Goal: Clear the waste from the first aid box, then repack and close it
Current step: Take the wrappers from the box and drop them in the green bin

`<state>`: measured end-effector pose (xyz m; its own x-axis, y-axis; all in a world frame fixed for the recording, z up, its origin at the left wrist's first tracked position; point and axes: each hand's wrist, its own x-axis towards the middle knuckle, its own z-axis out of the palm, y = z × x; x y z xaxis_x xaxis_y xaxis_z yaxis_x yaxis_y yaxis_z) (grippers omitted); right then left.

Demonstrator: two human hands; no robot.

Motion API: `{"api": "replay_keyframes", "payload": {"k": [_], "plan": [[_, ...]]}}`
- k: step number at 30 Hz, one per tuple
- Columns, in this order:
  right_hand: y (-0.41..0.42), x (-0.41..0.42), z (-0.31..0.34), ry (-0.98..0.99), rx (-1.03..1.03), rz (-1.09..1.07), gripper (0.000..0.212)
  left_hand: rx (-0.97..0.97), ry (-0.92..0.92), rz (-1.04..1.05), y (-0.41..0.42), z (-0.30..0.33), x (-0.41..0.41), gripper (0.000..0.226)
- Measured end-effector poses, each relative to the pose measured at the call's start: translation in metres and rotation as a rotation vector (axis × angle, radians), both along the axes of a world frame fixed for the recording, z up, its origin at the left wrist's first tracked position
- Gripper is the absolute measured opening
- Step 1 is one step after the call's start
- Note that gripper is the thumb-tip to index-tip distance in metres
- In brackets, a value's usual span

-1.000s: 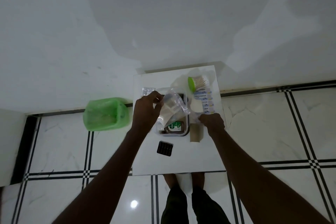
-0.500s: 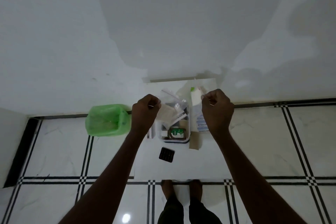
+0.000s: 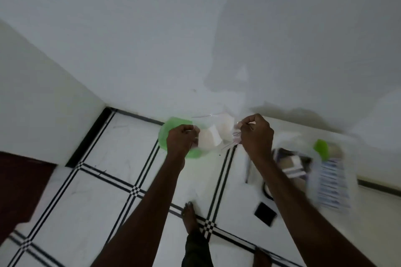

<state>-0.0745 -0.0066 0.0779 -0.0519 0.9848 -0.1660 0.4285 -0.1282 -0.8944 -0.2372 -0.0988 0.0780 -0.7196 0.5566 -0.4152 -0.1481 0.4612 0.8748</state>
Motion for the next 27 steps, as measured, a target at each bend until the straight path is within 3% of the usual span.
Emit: {"api": "replay_keyframes", "payload": {"k": [5,9,13,16,19,23,25,27], "plan": [[-0.003,-0.133,-0.079,-0.130,-0.094,0.063,0.009,-0.081,-0.098,0.157,-0.021,-0.068,-0.112,0.006],[0.001,-0.237,-0.164,-0.255,-0.151,0.072,0.013,-0.203,-0.135,0.216,-0.022,-0.160,-0.209,0.006],[0.013,-0.313,-0.266,-0.369,-0.235,0.070,0.021,-0.340,-0.078,0.172,-0.006,-0.272,-0.289,0.014],[0.023,-0.350,-0.337,-0.431,-0.259,0.055,0.023,-0.509,0.063,0.055,0.010,-0.351,-0.326,0.026],[0.036,-0.372,-0.411,-0.459,-0.339,-0.028,0.026,-0.569,0.076,-0.015,0.030,-0.414,-0.344,0.034],[0.052,-0.386,-0.492,-0.414,-0.577,-0.044,0.020,-0.517,-0.148,-0.111,0.058,-0.470,-0.349,0.026],[0.055,-0.394,-0.513,-0.222,-0.736,-0.086,0.026,-0.430,-0.353,-0.101,0.067,-0.487,-0.347,0.011],[0.057,-0.398,-0.523,-0.023,-0.857,-0.114,0.028,-0.416,-0.422,-0.135,0.068,-0.499,-0.344,0.020]]}}
